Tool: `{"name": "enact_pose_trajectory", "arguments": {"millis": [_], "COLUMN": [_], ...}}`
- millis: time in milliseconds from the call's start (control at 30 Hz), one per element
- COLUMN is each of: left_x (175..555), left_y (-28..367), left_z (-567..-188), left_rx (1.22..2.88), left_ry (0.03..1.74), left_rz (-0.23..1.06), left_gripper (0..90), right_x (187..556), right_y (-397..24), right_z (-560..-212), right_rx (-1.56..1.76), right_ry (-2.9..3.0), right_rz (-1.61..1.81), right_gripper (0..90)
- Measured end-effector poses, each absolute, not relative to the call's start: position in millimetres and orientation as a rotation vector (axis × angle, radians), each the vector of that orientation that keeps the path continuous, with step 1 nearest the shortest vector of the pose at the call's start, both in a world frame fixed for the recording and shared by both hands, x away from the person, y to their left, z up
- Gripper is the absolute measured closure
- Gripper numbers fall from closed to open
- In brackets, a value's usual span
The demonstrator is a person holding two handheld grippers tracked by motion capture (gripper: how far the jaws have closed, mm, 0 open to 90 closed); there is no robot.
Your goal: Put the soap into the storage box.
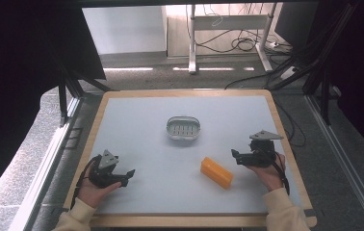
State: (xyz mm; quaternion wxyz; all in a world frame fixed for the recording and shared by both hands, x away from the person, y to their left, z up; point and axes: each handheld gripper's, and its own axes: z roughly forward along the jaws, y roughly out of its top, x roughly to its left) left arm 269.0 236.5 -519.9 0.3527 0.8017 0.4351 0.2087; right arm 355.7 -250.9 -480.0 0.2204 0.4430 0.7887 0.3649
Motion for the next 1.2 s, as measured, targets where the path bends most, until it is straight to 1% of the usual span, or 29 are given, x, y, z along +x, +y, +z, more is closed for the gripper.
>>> {"name": "enact_pose_trajectory", "arguments": {"millis": [67,233,633,1033,1200], "left_x": [269,268,263,266,265], "left_y": [237,239,240,238,237], "left_z": [-518,-518,-519,-524,-525], "left_rx": [2.057,2.056,2.060,2.091,2.096], "left_ry": [1.126,1.126,1.110,1.122,1.115], "left_rz": [0.519,0.524,0.540,0.523,0.516], "left_gripper": [17.6,17.6,17.6,17.6,17.7], "right_x": [356,354,347,348,343], "right_y": [-252,-252,-253,-254,-253], "right_z": [-481,-483,-465,-465,-455], "right_rx": [1.226,1.210,1.205,1.191,1.152], "right_ry": [2.206,2.217,2.263,2.279,2.283], "right_rz": [1.018,1.000,1.040,1.037,1.036], "right_gripper": [5.7,6.5,7.1,10.1,12.7]}}
